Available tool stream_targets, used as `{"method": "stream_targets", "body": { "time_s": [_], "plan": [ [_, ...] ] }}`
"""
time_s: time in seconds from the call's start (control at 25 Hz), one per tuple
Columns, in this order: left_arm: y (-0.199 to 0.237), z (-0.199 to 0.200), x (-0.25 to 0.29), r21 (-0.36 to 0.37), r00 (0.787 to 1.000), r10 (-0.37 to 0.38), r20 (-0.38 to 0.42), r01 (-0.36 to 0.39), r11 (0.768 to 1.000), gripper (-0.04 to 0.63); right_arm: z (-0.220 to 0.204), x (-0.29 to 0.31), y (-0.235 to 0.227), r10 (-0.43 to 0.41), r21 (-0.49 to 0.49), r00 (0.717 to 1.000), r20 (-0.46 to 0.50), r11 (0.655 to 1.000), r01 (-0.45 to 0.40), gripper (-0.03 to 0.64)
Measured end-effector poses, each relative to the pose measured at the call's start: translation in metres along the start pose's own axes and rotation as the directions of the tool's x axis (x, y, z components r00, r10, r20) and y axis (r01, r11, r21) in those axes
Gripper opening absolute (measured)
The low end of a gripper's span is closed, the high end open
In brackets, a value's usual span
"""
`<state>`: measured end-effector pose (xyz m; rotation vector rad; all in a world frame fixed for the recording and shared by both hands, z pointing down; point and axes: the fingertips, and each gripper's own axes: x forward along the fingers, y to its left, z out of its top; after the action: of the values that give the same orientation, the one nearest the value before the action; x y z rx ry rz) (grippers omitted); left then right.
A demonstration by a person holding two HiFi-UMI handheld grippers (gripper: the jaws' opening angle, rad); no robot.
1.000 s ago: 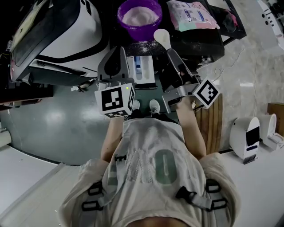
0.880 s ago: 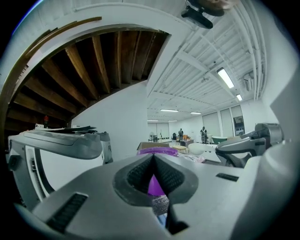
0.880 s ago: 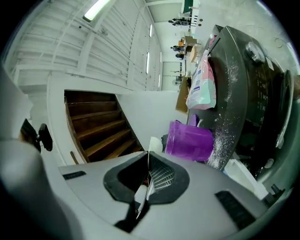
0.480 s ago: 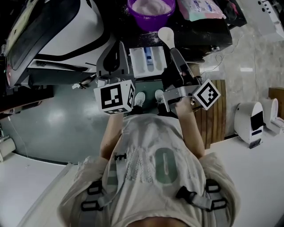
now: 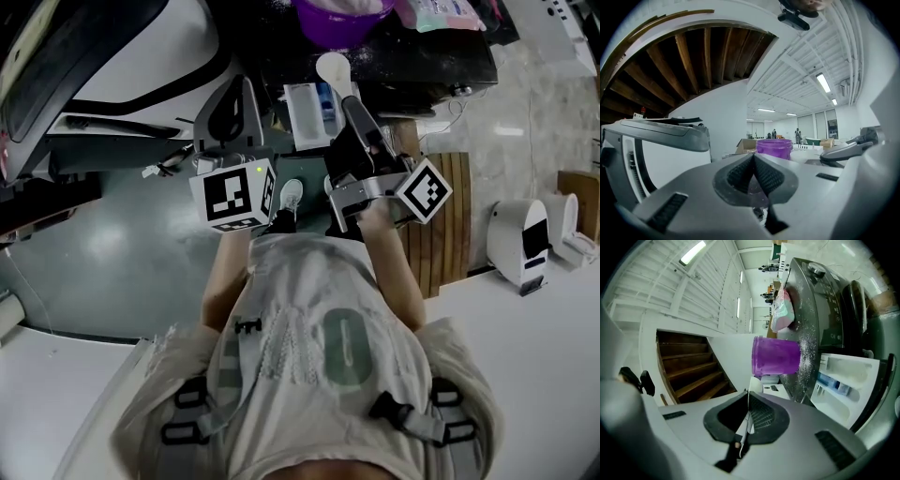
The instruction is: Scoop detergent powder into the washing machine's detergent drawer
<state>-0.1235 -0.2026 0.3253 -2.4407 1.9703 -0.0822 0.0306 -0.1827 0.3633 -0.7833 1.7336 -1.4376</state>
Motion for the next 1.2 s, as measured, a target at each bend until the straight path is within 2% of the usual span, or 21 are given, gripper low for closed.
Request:
{"method": "stream_targets", "body": {
  "time_s": [0.4,0.96,1.2],
  "plan": [
    [0.002,-0.016,-0.006,-0.003,1.0,0.016,-0.012,-0.016,1.0,0.021,-0.011,0.0,-0.015,-0.03,0.041,0.999,-0.02,0.999,0.031,0.011],
    [0.006,-0.022,-0.004,-0.008,0.999,0.034,-0.018,-0.034,0.999,0.021,-0.026,-0.006,-0.034,-0.085,0.04,0.994,-0.07,0.995,0.088,0.011],
    [0.012,-0.024,-0.006,-0.009,0.999,0.046,-0.027,-0.047,0.999,0.021,-0.032,-0.009,-0.057,-0.168,0.015,0.981,-0.102,0.985,0.17,0.011]
  ]
}}
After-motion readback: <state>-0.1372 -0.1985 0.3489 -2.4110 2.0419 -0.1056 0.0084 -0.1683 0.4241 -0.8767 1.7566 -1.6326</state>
